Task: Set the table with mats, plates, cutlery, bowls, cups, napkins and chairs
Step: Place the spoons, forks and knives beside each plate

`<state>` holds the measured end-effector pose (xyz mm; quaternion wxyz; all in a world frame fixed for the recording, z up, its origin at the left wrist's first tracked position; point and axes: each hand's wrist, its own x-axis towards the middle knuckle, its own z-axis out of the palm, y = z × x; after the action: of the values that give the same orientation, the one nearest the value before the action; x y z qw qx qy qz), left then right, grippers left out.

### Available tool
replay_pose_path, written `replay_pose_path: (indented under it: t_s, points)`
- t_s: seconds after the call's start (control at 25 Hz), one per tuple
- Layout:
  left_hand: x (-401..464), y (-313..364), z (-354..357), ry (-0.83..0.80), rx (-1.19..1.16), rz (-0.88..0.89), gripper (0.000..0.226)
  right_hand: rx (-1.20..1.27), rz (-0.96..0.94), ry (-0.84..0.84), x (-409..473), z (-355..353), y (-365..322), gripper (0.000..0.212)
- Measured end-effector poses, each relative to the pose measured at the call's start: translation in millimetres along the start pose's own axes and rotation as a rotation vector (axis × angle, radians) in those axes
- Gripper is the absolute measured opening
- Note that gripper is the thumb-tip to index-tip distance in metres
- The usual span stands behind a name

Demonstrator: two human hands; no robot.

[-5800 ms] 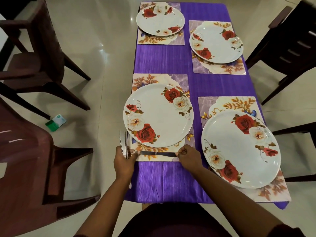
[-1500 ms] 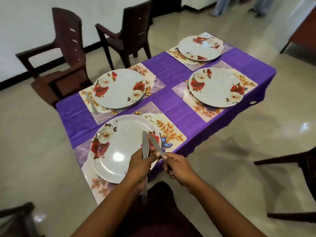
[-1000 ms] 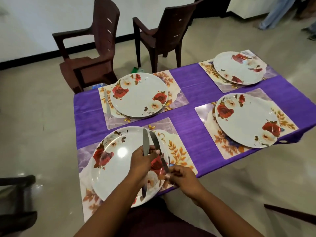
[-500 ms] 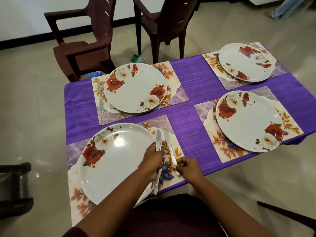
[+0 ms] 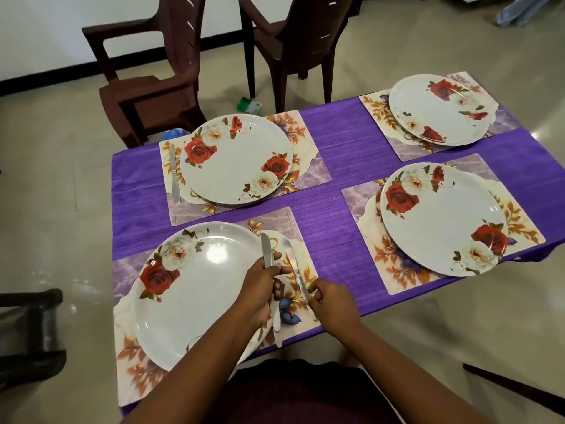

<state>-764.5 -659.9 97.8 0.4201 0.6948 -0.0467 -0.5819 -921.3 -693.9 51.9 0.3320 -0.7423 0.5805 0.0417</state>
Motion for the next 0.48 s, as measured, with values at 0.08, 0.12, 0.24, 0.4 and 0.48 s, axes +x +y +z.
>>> replay_pose_path:
  t_s: [0.08, 0.12, 0.24, 0.4, 0.48]
  points:
    - [0, -1, 5, -0.008, -0.016, 0.014, 0.028, -0.015, -0.012, -0.019, 1, -2, 2, 0.031]
    - [-1, 1, 8, -0.02, -0.036, 0.017, 0.029, -0.032, -0.023, -0.033, 2, -2, 3, 0.032]
    - [-6, 7, 15, -0.091, -0.104, 0.023, 0.017, -0.054, -0.06, -0.047, 0, -6, 6, 0.031]
    - [-7, 10, 29, -0.18, -0.259, 0.061, 0.02, 0.216, -0.016, -0.056, -6, -25, 0, 0.025]
    - [-7, 11, 40, -0.18, -0.315, 0.108, 0.026, 0.573, 0.082, -0.133, -13, -44, -6, 0.03]
